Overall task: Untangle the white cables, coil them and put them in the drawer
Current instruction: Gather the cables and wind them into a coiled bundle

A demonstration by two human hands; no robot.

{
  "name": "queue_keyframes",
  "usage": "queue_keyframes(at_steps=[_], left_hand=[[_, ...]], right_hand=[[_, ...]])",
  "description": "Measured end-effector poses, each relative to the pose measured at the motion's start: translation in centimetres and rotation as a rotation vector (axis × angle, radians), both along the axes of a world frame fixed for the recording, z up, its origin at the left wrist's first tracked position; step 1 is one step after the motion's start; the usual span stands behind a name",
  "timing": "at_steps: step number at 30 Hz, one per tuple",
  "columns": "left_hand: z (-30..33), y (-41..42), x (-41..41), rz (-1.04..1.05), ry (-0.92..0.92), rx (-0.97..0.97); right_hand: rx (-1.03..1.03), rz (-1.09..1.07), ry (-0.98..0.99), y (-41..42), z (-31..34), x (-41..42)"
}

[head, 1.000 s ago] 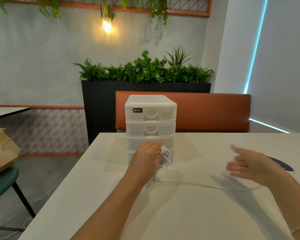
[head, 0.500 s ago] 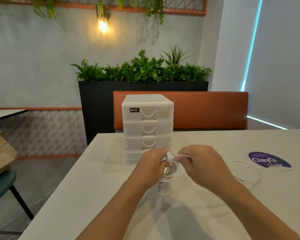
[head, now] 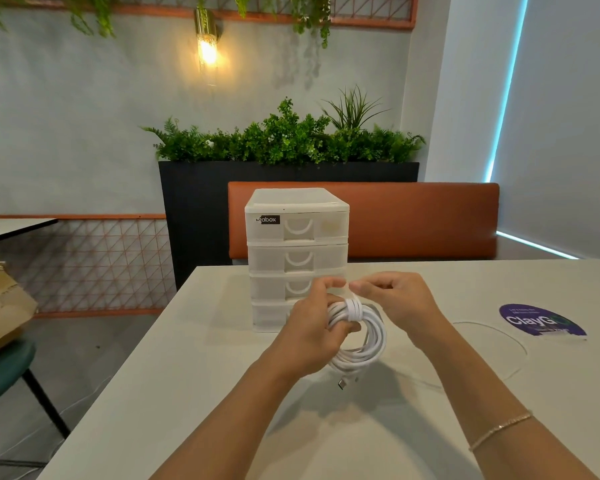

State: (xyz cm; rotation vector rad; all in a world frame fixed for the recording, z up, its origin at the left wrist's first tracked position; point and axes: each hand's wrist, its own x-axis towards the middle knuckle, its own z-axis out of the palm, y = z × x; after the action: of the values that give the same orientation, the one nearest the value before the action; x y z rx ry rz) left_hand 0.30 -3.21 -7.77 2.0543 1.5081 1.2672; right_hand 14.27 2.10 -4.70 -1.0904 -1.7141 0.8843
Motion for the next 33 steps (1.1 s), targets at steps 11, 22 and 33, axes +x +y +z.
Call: queue_keyframes(at_steps=[11, 22, 33], left_hand=[[-0.4, -0.1, 0.5, 0.075, 0.059, 0.064], [-0.3, 0.4, -0.8, 0.262, -0.198, -0.034], [0.3, 0.7, -1.0, 0.115, -0.839, -0.390]], right_hand=[[-0.410, 0.010, -0.152, 0.7, -2.1, 0.5], [0.612, -0.193, -0.195, -1.4, -1.8, 0.1], [0.370, -0.257, -0.851, -4.9, -1.9, -3.5]])
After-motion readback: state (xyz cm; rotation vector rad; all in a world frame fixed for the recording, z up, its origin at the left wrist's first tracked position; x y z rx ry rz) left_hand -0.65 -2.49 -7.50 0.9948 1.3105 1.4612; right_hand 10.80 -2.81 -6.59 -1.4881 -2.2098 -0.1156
